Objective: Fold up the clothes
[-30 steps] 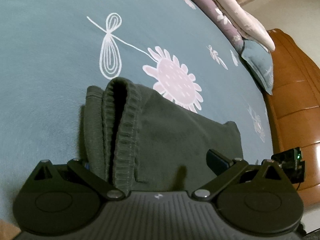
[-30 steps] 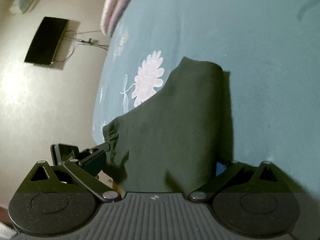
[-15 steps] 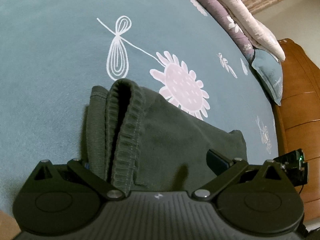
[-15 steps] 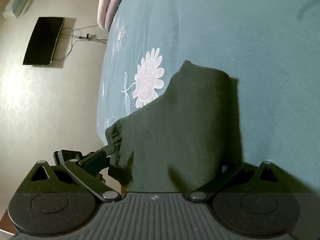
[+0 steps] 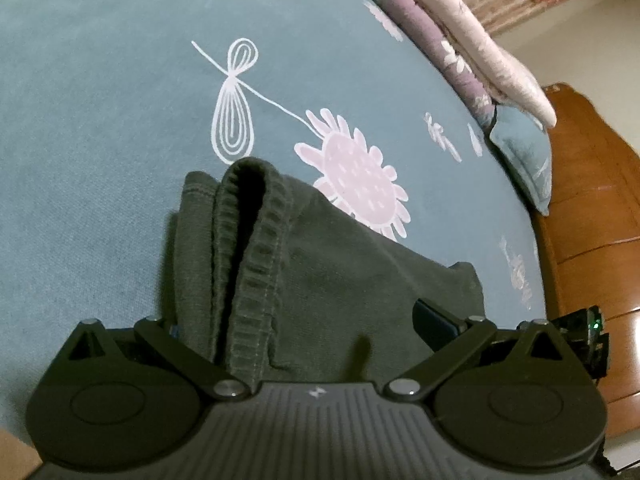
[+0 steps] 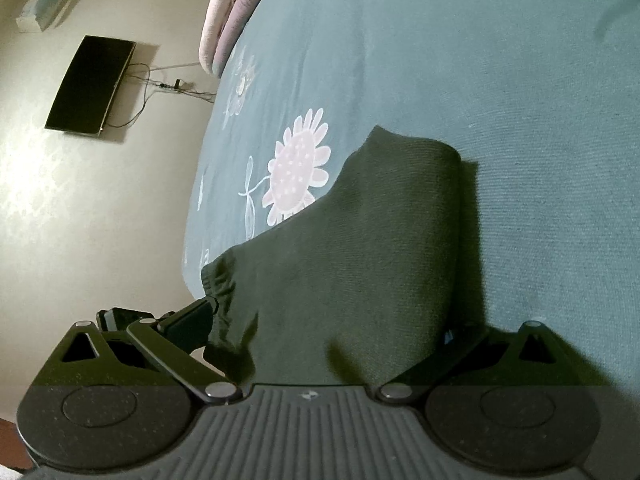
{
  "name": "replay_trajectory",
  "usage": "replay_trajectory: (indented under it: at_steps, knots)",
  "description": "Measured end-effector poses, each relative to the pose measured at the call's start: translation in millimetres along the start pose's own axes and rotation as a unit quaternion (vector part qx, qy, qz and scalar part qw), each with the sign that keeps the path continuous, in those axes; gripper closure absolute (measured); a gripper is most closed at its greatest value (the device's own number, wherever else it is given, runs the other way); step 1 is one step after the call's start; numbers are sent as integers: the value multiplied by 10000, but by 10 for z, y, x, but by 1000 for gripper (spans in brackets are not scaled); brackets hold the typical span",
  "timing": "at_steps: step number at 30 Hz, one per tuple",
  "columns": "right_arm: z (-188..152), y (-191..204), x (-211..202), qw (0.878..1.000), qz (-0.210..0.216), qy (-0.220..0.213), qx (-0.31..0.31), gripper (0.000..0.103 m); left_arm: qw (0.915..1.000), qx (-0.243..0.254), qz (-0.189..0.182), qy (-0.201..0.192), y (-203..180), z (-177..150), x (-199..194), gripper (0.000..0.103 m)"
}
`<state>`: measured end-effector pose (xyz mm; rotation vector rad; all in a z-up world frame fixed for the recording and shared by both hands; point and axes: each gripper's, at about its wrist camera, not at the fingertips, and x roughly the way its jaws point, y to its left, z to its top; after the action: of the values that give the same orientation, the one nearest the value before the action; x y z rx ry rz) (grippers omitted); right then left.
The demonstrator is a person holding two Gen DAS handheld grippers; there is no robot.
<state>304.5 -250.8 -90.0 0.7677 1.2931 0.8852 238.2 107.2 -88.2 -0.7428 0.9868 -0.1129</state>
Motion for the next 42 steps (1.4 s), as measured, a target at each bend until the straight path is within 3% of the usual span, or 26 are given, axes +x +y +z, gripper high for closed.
replay_trajectory:
  at_steps: [6, 15, 22, 25, 30, 36, 42]
  knots:
    - [-14, -8, -29, 9998, -40, -116, 128, 0, 9997, 98, -90, 203, 18, 49, 10, 1]
    - [-176, -6, -113, 9989, -21, -284, 363, 0, 9961, 65, -553, 689, 169, 84, -22, 1]
    - [-47, 21, 0, 9980, -73, -428, 459, 0, 9895, 1, -1033, 1006, 273, 364, 114, 1]
    - [-79, 92, 39, 9981, -213, -380, 434, 0, 9868, -64, -1208, 1077, 349, 275, 64, 1]
    - [-306, 87, 11, 9981, -90, -377, 475, 0, 9829, -35, -1426, 1162, 403, 263, 70, 1]
    - [-216, 66, 68, 9981, -43, -465, 399, 0, 9777, 29, -1562, 1401, 415, 404, 162, 1]
    - [-229, 51, 52, 9980, -60, -492, 384, 0, 9717, -236, -1872, 1421, 554, 414, 194, 1]
